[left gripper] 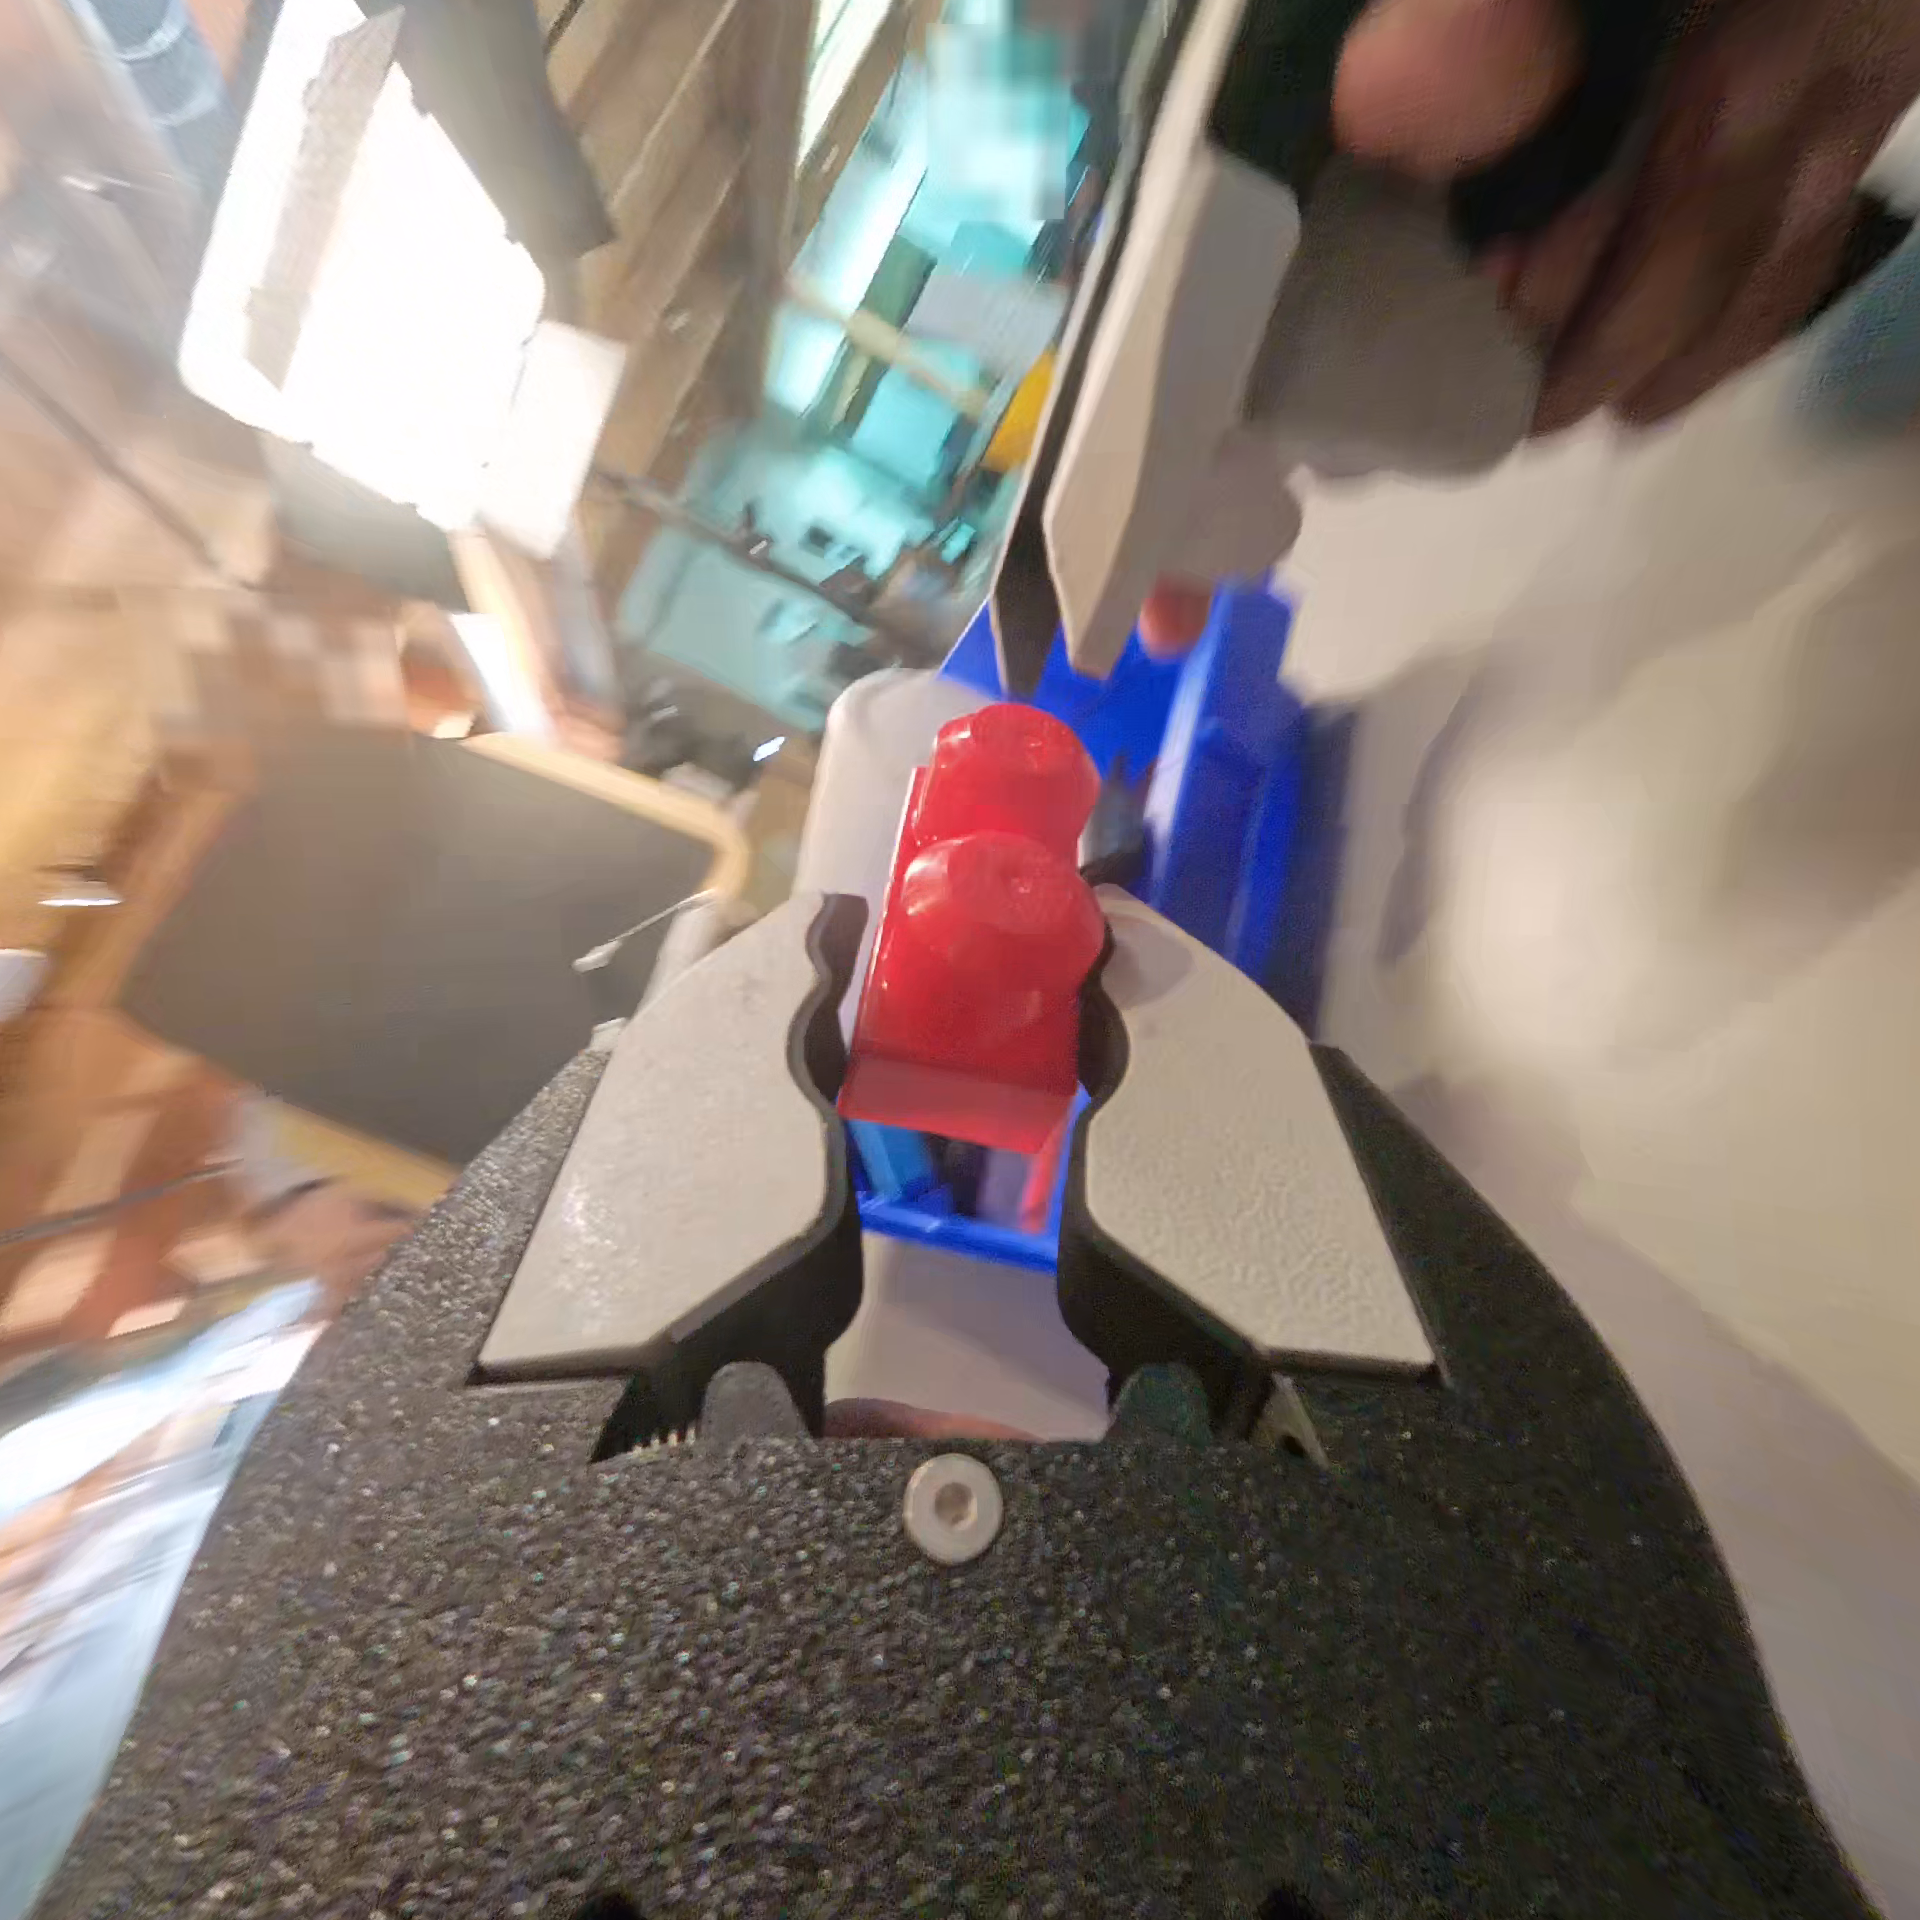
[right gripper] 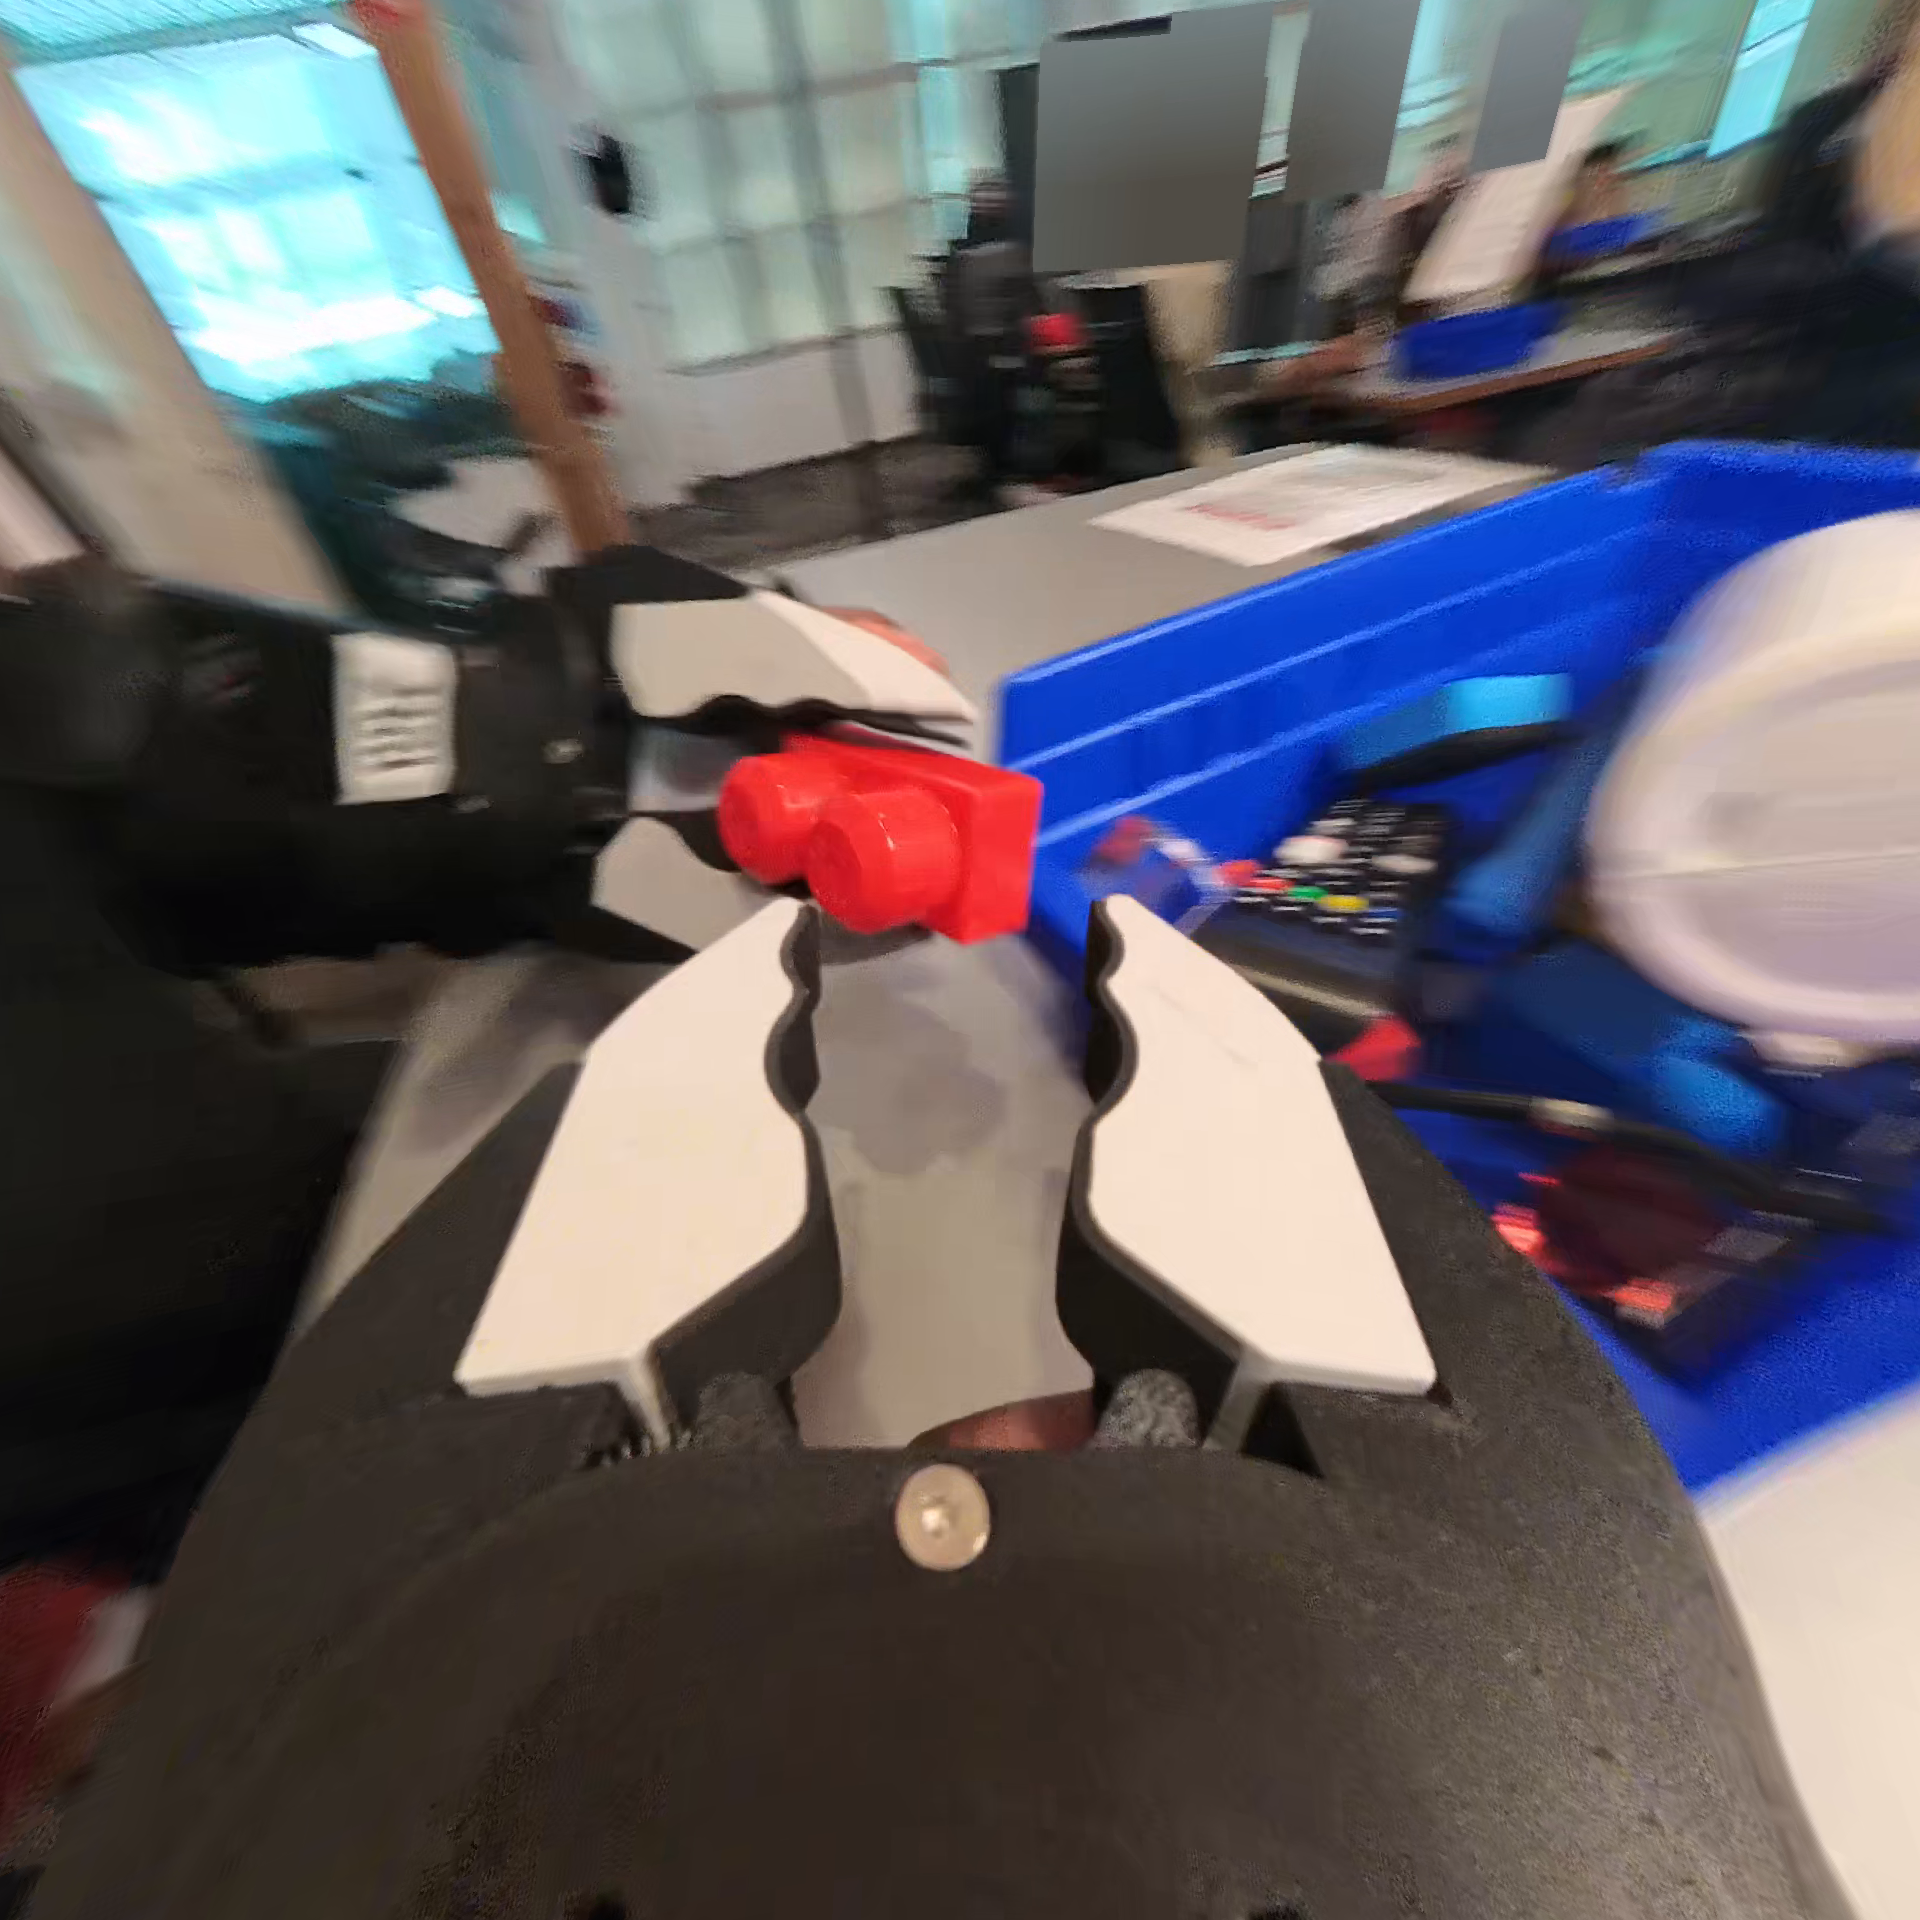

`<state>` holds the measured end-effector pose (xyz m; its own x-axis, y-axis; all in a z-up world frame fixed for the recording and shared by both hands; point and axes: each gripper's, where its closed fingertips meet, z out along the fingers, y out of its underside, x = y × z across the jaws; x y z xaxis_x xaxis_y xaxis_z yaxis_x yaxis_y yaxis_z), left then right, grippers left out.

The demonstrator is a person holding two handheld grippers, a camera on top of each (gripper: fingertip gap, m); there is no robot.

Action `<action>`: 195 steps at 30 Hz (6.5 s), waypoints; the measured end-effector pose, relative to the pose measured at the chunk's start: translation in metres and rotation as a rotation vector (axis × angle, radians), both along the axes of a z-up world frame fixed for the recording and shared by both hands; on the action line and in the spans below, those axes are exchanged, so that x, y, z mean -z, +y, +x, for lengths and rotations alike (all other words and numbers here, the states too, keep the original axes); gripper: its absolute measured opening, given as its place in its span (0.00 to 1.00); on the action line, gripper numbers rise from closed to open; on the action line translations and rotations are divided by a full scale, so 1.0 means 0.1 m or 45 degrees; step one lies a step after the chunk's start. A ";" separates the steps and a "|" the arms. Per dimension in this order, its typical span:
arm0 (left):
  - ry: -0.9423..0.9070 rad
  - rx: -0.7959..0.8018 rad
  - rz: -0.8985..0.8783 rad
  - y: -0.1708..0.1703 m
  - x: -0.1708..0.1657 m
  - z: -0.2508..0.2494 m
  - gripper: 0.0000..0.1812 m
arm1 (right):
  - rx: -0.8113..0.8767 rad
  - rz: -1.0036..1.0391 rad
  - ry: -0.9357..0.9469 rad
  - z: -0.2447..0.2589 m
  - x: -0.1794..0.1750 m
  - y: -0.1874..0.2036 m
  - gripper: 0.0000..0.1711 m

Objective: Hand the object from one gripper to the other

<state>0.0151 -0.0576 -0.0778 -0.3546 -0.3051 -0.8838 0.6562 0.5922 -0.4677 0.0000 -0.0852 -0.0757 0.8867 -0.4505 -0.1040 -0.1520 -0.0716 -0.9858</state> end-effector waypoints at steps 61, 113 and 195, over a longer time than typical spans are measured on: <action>0.314 0.188 -0.060 -0.11 0.05 -0.23 0.23 | -0.101 -0.073 -0.289 -0.27 -0.03 0.21 0.41; 0.471 0.330 -0.171 -0.12 -0.01 -0.31 0.23 | 0.039 -0.371 -0.809 -0.25 -0.01 0.16 0.31; 1.167 -0.026 0.336 -0.04 0.02 1.35 0.29 | 0.243 -0.850 -1.086 0.05 0.40 0.01 0.18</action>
